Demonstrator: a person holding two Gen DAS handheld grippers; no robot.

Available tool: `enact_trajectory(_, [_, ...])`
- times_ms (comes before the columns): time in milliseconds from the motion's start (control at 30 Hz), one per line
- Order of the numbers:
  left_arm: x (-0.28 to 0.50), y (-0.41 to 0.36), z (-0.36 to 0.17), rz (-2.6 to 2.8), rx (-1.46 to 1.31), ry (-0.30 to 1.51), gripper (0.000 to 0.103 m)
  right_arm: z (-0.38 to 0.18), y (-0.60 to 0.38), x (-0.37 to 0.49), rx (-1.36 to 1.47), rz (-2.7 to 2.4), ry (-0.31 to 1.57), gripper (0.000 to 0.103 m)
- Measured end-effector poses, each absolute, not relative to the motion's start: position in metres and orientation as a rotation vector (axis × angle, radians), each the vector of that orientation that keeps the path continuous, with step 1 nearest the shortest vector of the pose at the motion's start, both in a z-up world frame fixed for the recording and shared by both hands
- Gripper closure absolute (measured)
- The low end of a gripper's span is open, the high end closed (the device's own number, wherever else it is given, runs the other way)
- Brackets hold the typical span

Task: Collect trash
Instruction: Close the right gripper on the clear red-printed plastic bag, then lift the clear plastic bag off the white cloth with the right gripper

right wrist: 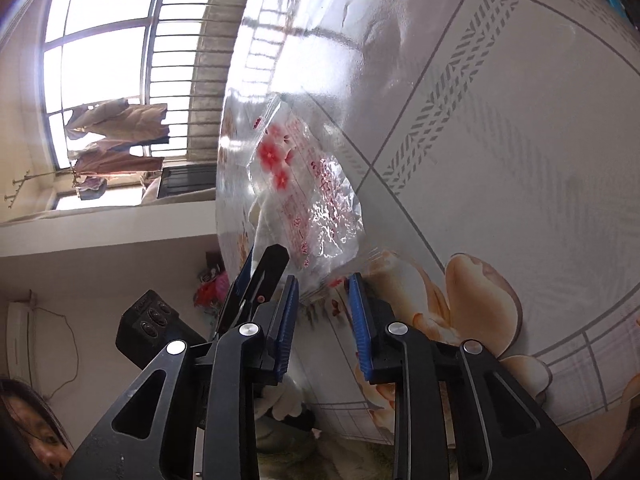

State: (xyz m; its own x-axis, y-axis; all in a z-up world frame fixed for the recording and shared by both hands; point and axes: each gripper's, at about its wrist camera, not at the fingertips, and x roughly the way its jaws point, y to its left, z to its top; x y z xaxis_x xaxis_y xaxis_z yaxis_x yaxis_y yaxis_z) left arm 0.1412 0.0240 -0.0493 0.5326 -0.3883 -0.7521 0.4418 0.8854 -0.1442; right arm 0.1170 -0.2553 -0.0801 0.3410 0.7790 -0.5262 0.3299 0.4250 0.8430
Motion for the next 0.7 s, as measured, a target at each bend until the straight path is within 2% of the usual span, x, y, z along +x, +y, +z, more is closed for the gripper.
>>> enact_trajectory(200, [0.141,0.024,-0.05,-0.493,0.07,0.879,0.044,-0.083,-0.253,0.118,1.182,0.357,1.206,0.088])
enact_trajectory(367, [0.141,0.024,-0.049,-0.496,0.067,0.879,0.044,-0.085,-0.249,0.121,1.164,0.314,1.174,0.103])
enact_trajectory(700, [0.126,0.044,-0.032,-0.565,-0.019,0.836,0.044,-0.077,-0.258,0.118,1.098,0.257,1.101,0.103])
